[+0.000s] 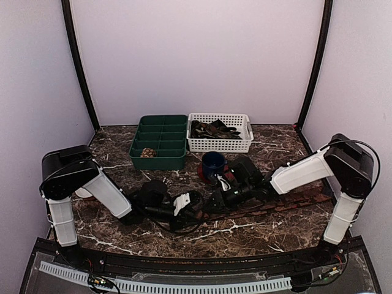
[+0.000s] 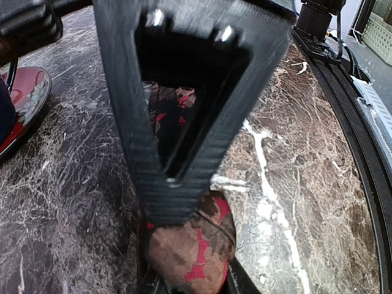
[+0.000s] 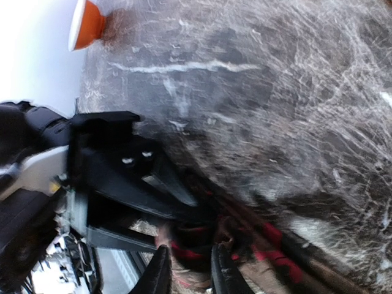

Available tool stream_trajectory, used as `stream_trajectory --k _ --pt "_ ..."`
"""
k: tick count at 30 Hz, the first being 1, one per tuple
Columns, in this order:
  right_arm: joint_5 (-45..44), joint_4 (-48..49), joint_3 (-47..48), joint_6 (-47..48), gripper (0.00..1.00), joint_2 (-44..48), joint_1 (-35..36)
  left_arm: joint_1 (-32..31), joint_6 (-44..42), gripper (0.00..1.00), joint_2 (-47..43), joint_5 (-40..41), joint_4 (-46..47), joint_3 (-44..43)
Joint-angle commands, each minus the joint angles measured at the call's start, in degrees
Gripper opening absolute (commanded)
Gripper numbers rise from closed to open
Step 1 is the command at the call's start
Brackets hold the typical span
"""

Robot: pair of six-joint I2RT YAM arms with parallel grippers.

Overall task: Roll the ties
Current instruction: Smooth out the tie at the center of the board.

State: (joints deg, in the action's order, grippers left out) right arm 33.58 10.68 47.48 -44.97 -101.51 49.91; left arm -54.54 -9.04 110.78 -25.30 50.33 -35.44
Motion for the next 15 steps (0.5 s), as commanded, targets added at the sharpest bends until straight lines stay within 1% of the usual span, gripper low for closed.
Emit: stream_trajectory --k 1,3,6,9,11,12,15 --pt "-0.06 -2.25 1.38 2.03 0.08 -1.47 0.68 -0.15 0.24 0.27 1.55 0.3 -10.5 1.04" --pt "-0.78 -3.06 1.11 2.47 0.0 -1.19 0.55 0.15 0.76 0.28 1.19 -0.34 -10.3 0.89" --pt "-1.06 -3.13 0.17 2.56 0.0 -1.1 0.37 0.56 1.09 0.28 0.36 -1.69 -10.36 0.41" --pt "-0.64 -1.35 -1.1 1.4 0.01 -0.54 0.13 0.67 0.24 0.28 0.73 -2.1 -12.43 -1.06" --pt "0.22 0.99 -2.01 0.05 0.17 0.27 0.07 0.67 0.24 0.28 1.21 -2.35 -13.12 -1.62" --pt "0.55 2.0 -2.5 -0.66 0.23 0.84 0.0 0.67 0.29 0.28 1.34 -2.48 -13.14 -1.58" --pt "1.61 3.47 -2.77 -1.82 0.34 1.55 -0.08 0.67 0.5 0.28 1.28 -2.59 -12.58 -1.22"
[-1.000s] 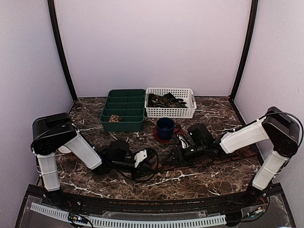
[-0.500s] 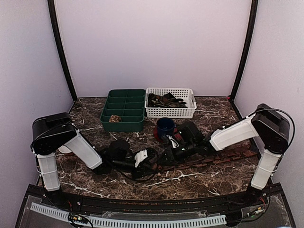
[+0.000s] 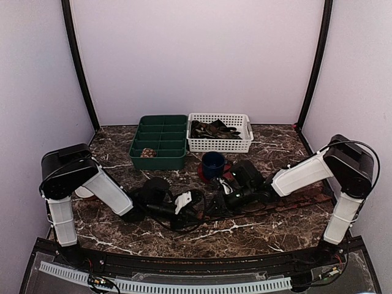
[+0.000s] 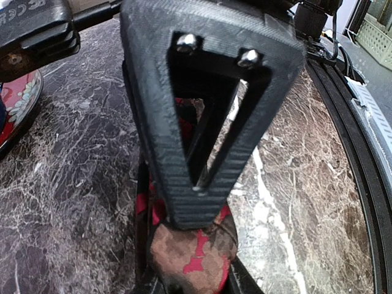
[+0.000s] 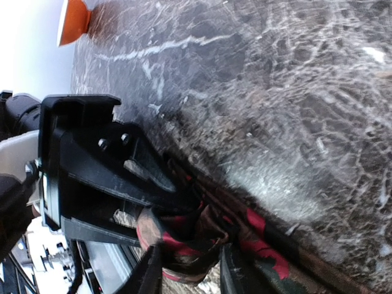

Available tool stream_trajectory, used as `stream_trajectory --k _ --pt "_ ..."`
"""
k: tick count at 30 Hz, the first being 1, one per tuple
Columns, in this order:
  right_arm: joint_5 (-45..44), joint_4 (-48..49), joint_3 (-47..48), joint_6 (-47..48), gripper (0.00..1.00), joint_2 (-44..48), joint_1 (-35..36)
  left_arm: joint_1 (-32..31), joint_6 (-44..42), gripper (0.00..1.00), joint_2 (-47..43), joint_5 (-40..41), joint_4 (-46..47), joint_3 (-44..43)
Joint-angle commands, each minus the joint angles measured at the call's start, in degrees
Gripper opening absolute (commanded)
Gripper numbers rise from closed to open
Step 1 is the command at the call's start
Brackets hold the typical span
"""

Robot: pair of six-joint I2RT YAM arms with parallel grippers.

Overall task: Roll the ties
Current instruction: Smooth out the tie at the center of the board, then roll the tie at the center of the board.

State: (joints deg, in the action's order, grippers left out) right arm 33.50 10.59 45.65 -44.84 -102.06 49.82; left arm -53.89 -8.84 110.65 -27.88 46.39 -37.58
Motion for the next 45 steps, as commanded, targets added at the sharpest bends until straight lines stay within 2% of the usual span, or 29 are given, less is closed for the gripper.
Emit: stream_trajectory --k 1,6,7,9,10,11,16,22,26,31,36,39,42,45 --pt "2.28 4.01 -0.91 -2.33 0.36 1.97 0.02 0.01 0.36 0.28 1.41 0.0 -8.54 1.0" --pt "3.49 4.07 -0.79 -2.37 0.35 0.99 0.09 0.01 0.39 0.28 1.42 0.19 -8.65 0.76" --pt "3.57 4.1 -0.94 -2.16 0.29 1.02 0.02 0.01 0.33 0.28 1.41 0.18 -8.7 0.68" --pt "2.93 3.29 -0.86 -1.32 0.09 1.08 0.03 0.01 0.37 0.29 1.37 0.34 -8.77 0.67" --pt "2.39 2.39 -0.69 -0.8 0.02 0.96 -0.06 0.01 0.51 0.31 1.1 0.32 -8.46 0.78" --pt "1.87 1.51 -0.58 -0.44 0.0 0.66 -0.15 0.13 0.82 0.34 0.62 0.2 -8.0 1.02" --pt "0.73 1.32 -1.67 -0.16 0.0 -0.86 -0.77 0.84 2.47 0.52 -5.54 -0.99 -6.01 2.83" --pt "0.21 3.02 -3.74 -0.34 0.0 -2.27 -1.58 0.82 2.71 0.63 -11.13 0.45 -3.76 5.39" --pt "-0.22 3.75 -4.46 -0.42 0.0 -2.7 -2.06 0.61 3.0 0.72 -8.82 1.16 -0.72 6.41" --pt "-0.45 3.89 -4.74 -0.51 0.0 -2.53 -2.27 -1.03 1.95 0.75 -2.74 3.41 2.38 3.58" --pt "-0.2 4.23 -4.57 -0.67 0.0 -2.37 -2.27 -1.04 1.81 0.76 3.1 2.26 3.6 -2.33" --pt "0.05 4.12 -4.14 -0.53 0.0 -1.58 -2.22 -1.04 1.45 0.72 5.06 1.18 2.34 -4.29" --pt "0.2 3.83 -3.25 -0.53 0.0 -0.47 -1.82 -1.04 0.59 0.6 5.22 -0.55 0.33 -4.22" --pt "0.45 3.65 -1.94 -0.81 0.01 0.45 -1.19 -1.0 -1.0 0.39 3.41 -0.5 -1.86 -2.0"
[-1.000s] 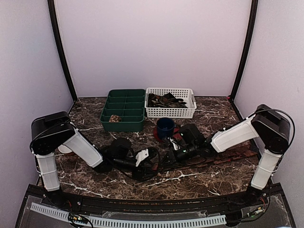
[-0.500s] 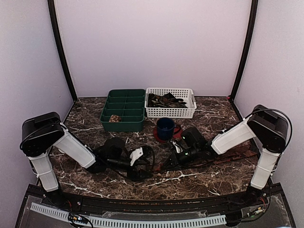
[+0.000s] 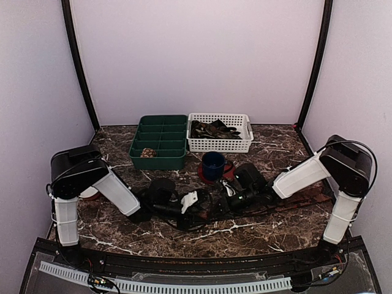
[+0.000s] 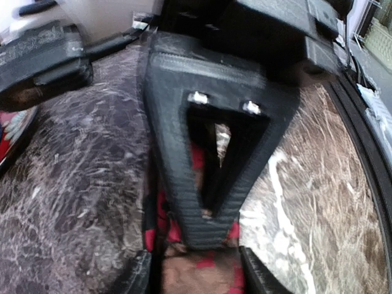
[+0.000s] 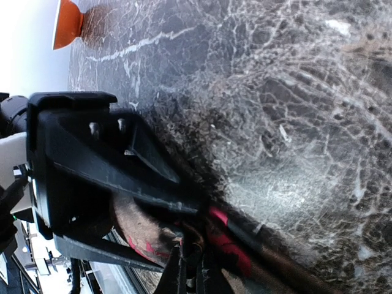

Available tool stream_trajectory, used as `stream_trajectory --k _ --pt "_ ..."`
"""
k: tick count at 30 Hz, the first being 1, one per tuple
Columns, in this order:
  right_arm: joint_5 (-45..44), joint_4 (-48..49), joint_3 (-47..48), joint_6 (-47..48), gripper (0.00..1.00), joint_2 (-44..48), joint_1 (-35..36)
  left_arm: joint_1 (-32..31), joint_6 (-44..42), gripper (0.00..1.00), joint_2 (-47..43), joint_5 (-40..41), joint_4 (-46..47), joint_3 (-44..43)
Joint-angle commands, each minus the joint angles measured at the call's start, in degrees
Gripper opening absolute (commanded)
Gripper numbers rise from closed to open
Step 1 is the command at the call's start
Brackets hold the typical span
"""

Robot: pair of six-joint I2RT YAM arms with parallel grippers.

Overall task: Roll the ties
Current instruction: Roll the tie at the center of the board.

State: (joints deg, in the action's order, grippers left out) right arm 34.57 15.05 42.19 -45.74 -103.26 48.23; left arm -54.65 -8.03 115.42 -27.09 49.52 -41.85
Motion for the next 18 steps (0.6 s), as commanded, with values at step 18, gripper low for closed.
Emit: stream_trajectory --k 18 --pt "2.06 -2.21 3.33 2.0 0.0 -1.06 1.45 0.48 -0.53 0.46 -4.79 0.11 -5.58 6.1"
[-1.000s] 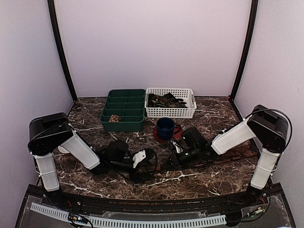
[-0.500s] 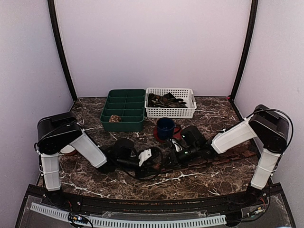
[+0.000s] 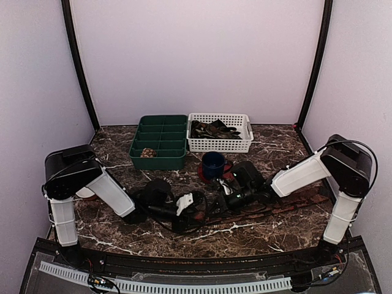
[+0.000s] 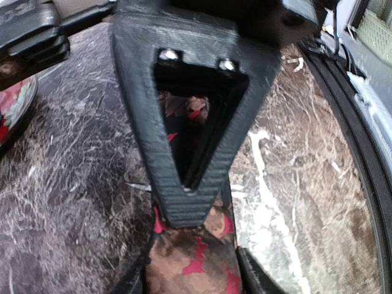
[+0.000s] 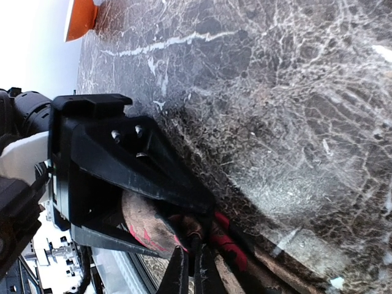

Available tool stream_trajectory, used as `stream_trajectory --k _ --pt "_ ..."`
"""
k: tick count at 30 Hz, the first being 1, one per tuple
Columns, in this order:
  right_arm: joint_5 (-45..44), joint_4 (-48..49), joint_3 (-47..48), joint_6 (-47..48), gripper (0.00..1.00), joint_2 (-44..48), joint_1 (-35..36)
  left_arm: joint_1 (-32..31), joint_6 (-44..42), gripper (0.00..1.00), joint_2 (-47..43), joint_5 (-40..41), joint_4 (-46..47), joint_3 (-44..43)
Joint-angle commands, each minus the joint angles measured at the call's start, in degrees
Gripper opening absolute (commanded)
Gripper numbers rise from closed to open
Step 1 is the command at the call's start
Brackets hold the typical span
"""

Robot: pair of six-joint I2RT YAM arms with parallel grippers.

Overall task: Roll the ties
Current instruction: Roll the tie at the center of the board.

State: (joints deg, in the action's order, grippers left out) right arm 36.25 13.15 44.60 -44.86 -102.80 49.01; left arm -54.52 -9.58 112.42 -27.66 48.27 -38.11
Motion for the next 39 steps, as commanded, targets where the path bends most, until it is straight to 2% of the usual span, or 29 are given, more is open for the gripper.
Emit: stream_trajectory --k 1,5,8,15,18,22,25,26,27,29,31,36,39 --pt "0.22 -0.42 0.62 1.13 0.0 -1.69 0.65 0.63 1.58 0.49 -2.69 0.88 -2.9 3.5" --pt "-0.55 0.11 -1.29 0.93 0.0 -1.46 0.74 1.1 2.13 0.61 -5.89 2.09 0.37 7.2" --pt "-0.74 0.64 -1.74 0.74 0.0 -0.65 0.88 0.55 1.51 0.69 -6.42 1.48 -0.57 6.84" --pt "-1.21 0.46 -0.97 1.08 0.0 -1.01 0.99 -2.25 -1.24 0.71 -2.32 6.26 -5.12 1.16" --pt "-1.71 -0.46 -0.94 1.74 0.0 -0.51 1.01 -2.26 -1.97 0.65 -1.03 7.05 -7.66 -0.84" --pt "-2.33 -2.07 0.88 2.79 0.0 -0.39 1.21 -0.99 -2.89 0.38 -2.69 11.4 -8.38 2.1" --pt "-2.56 -2.82 2.63 3.25 0.0 -1.28 1.5 -0.15 -3.95 0.32 -4.33 11.13 -10.4 3.52" --pt "-2.68 -3.09 2.99 3.39 0.0 -1.79 1.54 -0.15 -4.08 0.32 -4.8 10.71 -10.84 3.61" --pt "-2.94 -3.46 3.24 3.64 0.0 -2.31 1.59 -0.15 -4.03 0.37 -5.27 10.2 -11.11 3.81" --pt "-3.49 -3.93 3.38 4.04 0.0 -3.4 1.63 -0.15 -3.5 0.53 -6.38 8.38 -9.54 4.91" --pt "-3.66 -4.08 3.24 4.16 0.0 -4.27 1.65 0.13 -1.91 0.6 -7.84 7.46 -4.83 7.62" --pt "-4.39 -4.33 2.02 4.73 0.0 -5.24 1.62 3.16 2.43 0.62 -9.81 4.11 7.58 14.56" --pt "-4.86 -4.39 1.64 5.02 0.0 -5.54 1.61 3.53 2.74 0.61 -8.98 3.93 11.27 15.84"
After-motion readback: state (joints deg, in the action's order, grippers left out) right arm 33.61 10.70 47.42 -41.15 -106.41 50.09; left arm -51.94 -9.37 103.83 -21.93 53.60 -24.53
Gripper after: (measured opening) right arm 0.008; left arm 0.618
